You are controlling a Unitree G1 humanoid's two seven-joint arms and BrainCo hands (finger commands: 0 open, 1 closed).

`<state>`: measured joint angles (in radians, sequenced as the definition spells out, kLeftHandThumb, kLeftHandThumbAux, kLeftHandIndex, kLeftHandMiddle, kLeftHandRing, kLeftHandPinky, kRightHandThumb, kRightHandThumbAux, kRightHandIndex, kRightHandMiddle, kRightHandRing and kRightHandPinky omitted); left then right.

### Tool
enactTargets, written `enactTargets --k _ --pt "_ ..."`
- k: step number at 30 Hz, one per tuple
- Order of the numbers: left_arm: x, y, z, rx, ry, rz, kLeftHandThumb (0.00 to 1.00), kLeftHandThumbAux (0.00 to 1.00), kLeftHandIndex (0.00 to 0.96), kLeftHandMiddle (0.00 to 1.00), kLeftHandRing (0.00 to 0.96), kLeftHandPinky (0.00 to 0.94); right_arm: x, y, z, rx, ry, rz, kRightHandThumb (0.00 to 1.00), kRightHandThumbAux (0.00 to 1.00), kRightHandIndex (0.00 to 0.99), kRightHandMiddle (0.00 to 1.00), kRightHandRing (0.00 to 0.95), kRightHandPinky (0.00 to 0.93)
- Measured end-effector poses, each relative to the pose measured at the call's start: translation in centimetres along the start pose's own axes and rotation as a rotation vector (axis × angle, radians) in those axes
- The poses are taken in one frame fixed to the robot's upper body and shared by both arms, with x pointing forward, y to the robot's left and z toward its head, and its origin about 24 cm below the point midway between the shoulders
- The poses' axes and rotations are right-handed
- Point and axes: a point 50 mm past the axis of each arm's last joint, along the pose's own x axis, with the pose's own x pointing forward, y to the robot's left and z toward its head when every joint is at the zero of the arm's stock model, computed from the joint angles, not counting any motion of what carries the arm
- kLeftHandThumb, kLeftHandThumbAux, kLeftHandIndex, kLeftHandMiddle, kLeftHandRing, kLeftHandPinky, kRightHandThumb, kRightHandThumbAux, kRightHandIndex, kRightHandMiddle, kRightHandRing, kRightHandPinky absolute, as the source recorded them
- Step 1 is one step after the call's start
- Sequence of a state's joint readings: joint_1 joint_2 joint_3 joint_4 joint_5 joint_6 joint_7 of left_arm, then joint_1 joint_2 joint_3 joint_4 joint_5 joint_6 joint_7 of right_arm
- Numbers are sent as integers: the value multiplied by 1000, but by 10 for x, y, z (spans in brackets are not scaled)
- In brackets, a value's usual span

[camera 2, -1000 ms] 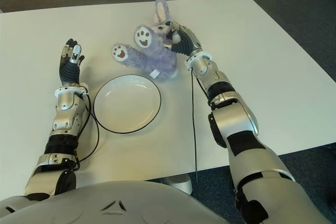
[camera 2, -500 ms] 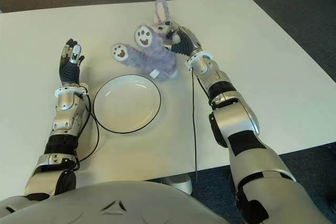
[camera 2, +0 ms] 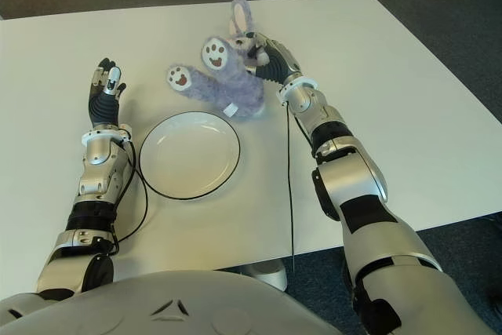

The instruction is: Put the doll into the plate.

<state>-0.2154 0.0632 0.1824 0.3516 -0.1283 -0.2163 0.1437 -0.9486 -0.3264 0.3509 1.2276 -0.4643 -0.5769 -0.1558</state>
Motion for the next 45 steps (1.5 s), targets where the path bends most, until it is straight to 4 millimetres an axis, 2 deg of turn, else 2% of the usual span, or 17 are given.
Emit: enactTargets --k 3,11,17,28,45 --pt "0 0 0 0 0 0 0 382 0 18 0 0 0 0 0 4 1 -2 221 560 144 269 326 373" --pt "0 0 1 0 -4 -2 0 382 0 18 0 0 1 0 0 11 6 -13 229 573 162 291 349 384" --pt "0 -1 2 -1 -11 -3 0 386 0 12 0 0 0 -1 -1 16 9 -28 230 575 189 317 381 433" --pt "-1 -1 3 -1 -13 -3 0 389 0 19 3 0 -2 -7 -5 -8 17 -51 196 551 187 316 375 400" --pt "-1 0 3 -3 -12 -2 0 397 0 15 2 0 -7 -14 -11 -50 14 -54 222 568 191 312 369 413"
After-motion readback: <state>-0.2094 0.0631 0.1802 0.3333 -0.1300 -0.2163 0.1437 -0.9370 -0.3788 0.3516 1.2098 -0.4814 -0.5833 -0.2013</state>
